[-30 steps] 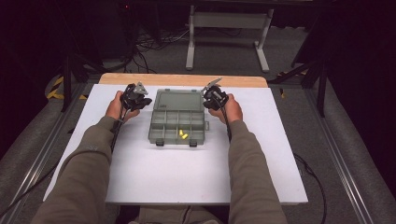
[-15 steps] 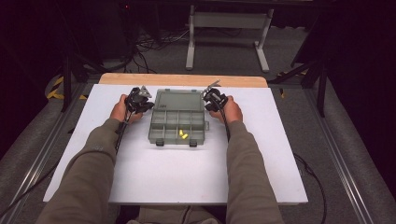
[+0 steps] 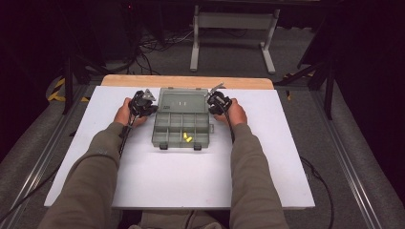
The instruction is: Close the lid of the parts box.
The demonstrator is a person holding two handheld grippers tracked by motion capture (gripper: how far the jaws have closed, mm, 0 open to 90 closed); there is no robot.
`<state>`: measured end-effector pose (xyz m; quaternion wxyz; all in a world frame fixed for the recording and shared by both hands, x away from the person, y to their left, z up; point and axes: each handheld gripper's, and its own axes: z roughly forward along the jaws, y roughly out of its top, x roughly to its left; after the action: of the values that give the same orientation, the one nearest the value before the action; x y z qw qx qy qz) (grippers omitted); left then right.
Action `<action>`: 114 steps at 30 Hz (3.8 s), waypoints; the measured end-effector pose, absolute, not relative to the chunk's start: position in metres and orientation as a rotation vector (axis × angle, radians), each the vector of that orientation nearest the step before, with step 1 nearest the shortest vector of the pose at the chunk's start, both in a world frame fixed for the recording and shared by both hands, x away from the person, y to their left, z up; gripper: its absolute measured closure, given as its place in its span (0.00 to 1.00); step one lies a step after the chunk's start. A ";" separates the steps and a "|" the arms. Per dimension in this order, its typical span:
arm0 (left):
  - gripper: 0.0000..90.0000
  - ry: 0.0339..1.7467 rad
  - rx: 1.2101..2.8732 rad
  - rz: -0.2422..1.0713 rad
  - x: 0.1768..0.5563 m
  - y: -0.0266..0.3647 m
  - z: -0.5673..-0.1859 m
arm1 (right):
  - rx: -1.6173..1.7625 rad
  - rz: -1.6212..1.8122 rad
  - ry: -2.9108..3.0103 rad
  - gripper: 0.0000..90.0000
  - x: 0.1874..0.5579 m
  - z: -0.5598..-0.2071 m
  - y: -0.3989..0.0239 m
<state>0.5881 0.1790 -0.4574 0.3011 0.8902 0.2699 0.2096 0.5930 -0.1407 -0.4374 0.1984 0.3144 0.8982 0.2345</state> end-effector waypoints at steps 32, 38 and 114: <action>1.00 0.789 2.190 0.670 0.594 0.174 -0.456 | 0.901 0.884 2.312 1.00 0.589 -0.443 -0.147; 1.00 0.779 2.146 0.677 0.592 0.177 -0.451 | 0.888 0.914 2.283 1.00 0.587 -0.442 -0.148; 1.00 0.642 2.088 0.873 0.558 0.175 -0.375 | 0.757 1.015 2.096 1.00 0.553 -0.374 -0.146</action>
<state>0.5582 0.1745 -0.3746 0.3844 0.8195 0.2519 0.3425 0.5532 -0.1464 -0.3737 0.3396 0.2906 0.8051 0.3900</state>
